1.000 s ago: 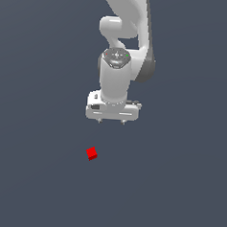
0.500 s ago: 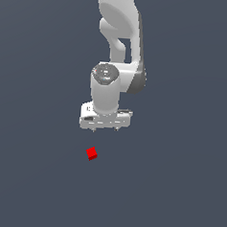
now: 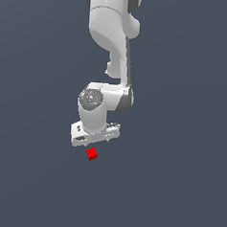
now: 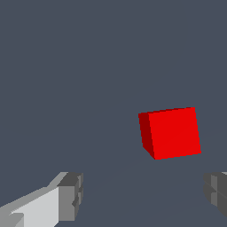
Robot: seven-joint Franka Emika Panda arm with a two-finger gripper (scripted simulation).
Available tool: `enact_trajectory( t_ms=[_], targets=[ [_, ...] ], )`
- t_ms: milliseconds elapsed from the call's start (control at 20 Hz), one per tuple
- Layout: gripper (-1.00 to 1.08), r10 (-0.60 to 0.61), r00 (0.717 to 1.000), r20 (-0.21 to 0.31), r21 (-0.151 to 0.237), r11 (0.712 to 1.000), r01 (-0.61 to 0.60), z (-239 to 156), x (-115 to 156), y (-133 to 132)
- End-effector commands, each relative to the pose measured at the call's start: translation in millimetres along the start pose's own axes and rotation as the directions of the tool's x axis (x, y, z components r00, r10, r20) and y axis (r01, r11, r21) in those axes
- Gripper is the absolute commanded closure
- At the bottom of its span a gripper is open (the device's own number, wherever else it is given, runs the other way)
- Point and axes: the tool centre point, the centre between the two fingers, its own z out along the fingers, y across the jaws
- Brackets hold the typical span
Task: Pick up the red cube and move it to a goal position.
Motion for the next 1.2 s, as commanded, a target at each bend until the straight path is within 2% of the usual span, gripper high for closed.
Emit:
enact_trajectory(
  t_ms=[0,400,850,900,1150],
  targets=[
    [-0.92,-0.041,0.999,-0.003,0.001,0.999,0.041,14,7,10],
    [-0.92,-0.118,0.993,-0.005,0.003,0.993,0.118,42,23,27],
    [-0.92,-0.142,0.990,-0.006,0.003,0.990,0.142,50,29,33],
    [1.08,-0.142,0.990,-0.006,0.003,0.990,0.142,50,29,33],
    [1.08,-0.142,0.990,-0.006,0.003,0.990,0.142,50,29,33]
  ],
)
